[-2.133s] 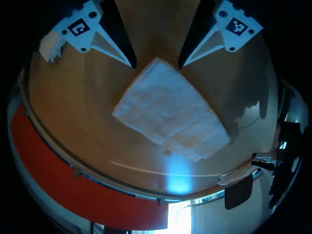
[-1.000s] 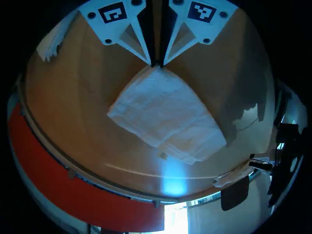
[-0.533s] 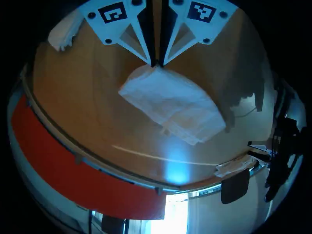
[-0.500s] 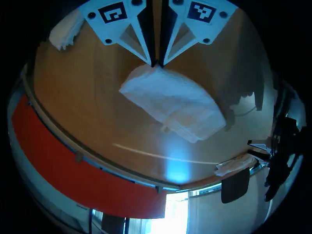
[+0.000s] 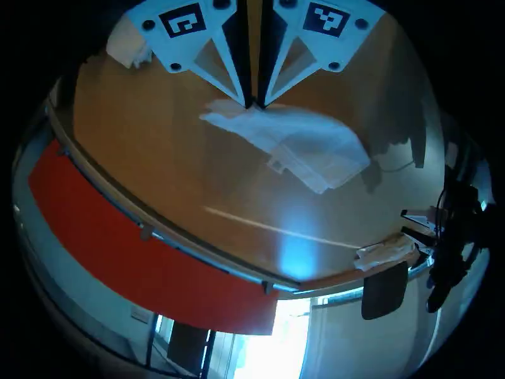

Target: Fold towel

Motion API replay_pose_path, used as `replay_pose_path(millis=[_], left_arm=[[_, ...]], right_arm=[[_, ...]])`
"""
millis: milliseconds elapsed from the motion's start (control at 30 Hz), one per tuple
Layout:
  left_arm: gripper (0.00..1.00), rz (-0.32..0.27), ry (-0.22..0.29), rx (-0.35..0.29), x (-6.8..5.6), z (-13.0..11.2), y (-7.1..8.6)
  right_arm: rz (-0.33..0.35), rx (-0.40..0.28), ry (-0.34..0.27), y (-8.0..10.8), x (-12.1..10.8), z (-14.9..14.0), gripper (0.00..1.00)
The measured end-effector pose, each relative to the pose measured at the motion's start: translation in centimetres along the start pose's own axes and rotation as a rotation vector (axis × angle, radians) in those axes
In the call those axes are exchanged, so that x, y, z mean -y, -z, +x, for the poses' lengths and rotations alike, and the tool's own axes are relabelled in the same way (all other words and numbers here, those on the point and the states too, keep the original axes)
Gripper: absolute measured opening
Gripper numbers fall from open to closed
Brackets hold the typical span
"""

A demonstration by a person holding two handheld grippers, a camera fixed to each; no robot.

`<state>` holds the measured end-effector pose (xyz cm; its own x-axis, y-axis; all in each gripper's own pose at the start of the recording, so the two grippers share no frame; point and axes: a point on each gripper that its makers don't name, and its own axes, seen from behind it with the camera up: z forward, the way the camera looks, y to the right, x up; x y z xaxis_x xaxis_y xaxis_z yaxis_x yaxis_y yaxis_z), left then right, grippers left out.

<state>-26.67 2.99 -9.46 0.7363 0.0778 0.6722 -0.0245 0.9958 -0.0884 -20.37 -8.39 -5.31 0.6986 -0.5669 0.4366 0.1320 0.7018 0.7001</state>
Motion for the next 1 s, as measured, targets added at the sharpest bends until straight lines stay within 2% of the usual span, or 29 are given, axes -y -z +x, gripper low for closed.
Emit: replay_pose_path(millis=[500, 1000], left_arm=[[0.94, -0.007, -0.014, -0.005, -0.6, 0.5, 0.0], [0.94, -0.009, -0.019, -0.01, -1.0, 0.8, -0.1]], right_arm=[[-0.05, -0.042, 0.02, 2.9, -2.1, 2.0, 0.07], [-0.019, -0.048, 0.051, 3.0, -1.0, 2.6, 0.07]])
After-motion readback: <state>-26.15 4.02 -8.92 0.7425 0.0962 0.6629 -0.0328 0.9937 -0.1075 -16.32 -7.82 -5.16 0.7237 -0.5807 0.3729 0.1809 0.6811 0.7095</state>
